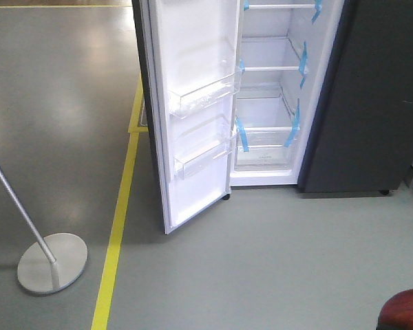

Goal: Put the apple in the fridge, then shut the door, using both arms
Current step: 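Drive the base up to the open refrigerator door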

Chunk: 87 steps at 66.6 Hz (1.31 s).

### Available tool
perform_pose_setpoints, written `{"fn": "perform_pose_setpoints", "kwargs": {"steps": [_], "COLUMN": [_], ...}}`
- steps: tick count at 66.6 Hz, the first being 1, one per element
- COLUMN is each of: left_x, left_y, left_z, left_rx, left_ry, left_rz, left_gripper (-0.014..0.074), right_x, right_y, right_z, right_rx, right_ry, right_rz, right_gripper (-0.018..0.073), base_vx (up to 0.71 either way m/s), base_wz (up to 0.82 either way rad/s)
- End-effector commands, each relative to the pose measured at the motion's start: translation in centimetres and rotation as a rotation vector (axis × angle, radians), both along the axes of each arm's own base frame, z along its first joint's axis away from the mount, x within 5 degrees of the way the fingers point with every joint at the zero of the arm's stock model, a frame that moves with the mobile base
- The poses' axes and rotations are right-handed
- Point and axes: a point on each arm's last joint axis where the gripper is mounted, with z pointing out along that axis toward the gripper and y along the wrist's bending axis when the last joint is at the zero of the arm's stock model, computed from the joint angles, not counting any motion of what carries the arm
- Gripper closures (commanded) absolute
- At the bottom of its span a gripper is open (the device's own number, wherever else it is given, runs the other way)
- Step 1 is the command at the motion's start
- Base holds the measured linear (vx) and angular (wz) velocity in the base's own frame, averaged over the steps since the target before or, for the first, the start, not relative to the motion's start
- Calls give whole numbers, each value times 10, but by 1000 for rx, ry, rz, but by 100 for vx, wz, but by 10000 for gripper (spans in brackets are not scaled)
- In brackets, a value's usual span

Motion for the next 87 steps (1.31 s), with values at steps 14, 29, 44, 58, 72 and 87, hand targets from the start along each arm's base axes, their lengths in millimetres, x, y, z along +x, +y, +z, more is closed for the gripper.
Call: {"fn": "perform_pose_setpoints", "kwargs": {"steps": [14, 29, 44, 58, 72, 87], "left_x": [-3, -3, -3, -3, -3, -3], "left_y": [0, 0, 0, 0, 0, 0], "left_z": [13, 13, 13, 13, 13, 13], "left_rx": [-8, -8, -8, -8, -8, -8], "left_ry": [-107, -107, -107, -107, -107, -107], "left_rz": [0, 0, 0, 0, 0, 0], "left_gripper": [603, 603, 603, 603, 603, 603], "right_x": [4, 4, 4, 4, 4, 4], "right_y": [1, 1, 1, 1, 1, 1], "right_z": [13, 13, 13, 13, 13, 13], "right_rx": [38, 38, 38, 38, 38, 38], "right_ry": [-72, -72, -72, -72, -72, -72], "right_rz": [-20, -20, -20, -20, -20, -20], "right_gripper": [475, 475, 475, 475, 475, 475], "base_vx": [14, 14, 13, 11, 10, 9], "base_wz": [1, 3, 5, 7, 6, 5]}}
